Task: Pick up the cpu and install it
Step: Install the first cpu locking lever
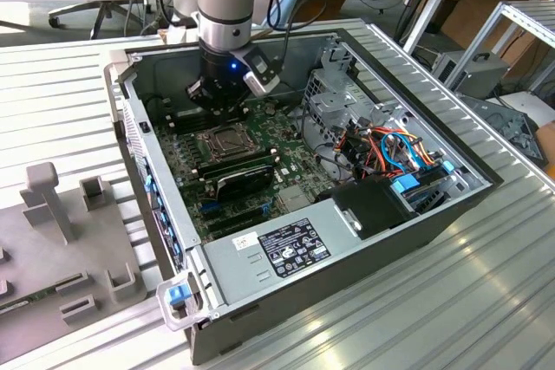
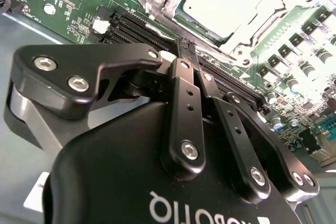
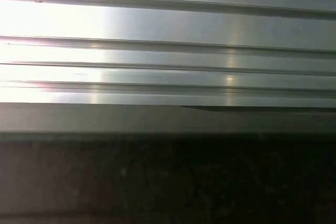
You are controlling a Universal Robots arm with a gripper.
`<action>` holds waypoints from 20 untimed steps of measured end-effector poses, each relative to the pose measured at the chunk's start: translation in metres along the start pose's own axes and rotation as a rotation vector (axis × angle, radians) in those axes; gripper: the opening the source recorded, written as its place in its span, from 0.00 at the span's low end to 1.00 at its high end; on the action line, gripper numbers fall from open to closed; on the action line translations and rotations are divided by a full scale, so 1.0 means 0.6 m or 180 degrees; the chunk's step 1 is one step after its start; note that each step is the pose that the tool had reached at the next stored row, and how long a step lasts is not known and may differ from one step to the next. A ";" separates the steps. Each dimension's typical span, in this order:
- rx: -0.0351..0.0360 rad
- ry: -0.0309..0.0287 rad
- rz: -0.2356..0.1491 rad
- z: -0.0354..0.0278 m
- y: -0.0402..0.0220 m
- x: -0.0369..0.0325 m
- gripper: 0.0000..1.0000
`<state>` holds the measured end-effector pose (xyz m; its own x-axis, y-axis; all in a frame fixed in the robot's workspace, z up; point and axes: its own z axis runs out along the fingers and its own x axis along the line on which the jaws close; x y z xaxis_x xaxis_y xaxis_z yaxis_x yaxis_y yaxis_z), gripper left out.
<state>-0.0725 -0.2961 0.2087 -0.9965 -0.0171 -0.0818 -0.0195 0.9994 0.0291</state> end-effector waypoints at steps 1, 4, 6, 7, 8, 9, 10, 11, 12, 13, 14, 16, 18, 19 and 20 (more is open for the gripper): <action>0.0003 0.0000 0.0000 0.001 0.000 0.000 0.11; 0.0012 0.0001 -0.0001 0.005 0.000 0.000 0.11; 0.0018 0.0001 -0.0001 0.008 0.000 0.000 0.11; 0.0021 0.0001 -0.0001 0.009 0.000 0.000 0.11; 0.0022 0.0002 -0.0001 0.009 0.000 0.000 0.11; 0.0025 0.0002 -0.0002 0.010 0.000 0.000 0.11; 0.0025 0.0001 -0.0002 0.012 0.000 0.000 0.11; 0.0026 0.0001 -0.0002 0.012 0.000 0.000 0.11; 0.0025 0.0000 -0.0002 0.013 0.000 0.000 0.11; 0.0026 0.0001 -0.0003 0.013 0.000 0.000 0.11; 0.0027 0.0001 -0.0002 0.013 0.000 0.000 0.11; 0.0028 0.0001 -0.0002 0.013 0.001 0.000 0.11; 0.0028 0.0001 -0.0002 0.013 0.003 0.000 0.11; 0.0027 0.0001 -0.0002 0.013 0.004 0.000 0.11; 0.0026 0.0001 -0.0002 0.014 0.005 0.000 0.11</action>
<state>-0.0716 -0.2930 0.2006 -0.9965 -0.0177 -0.0815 -0.0195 0.9996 0.0209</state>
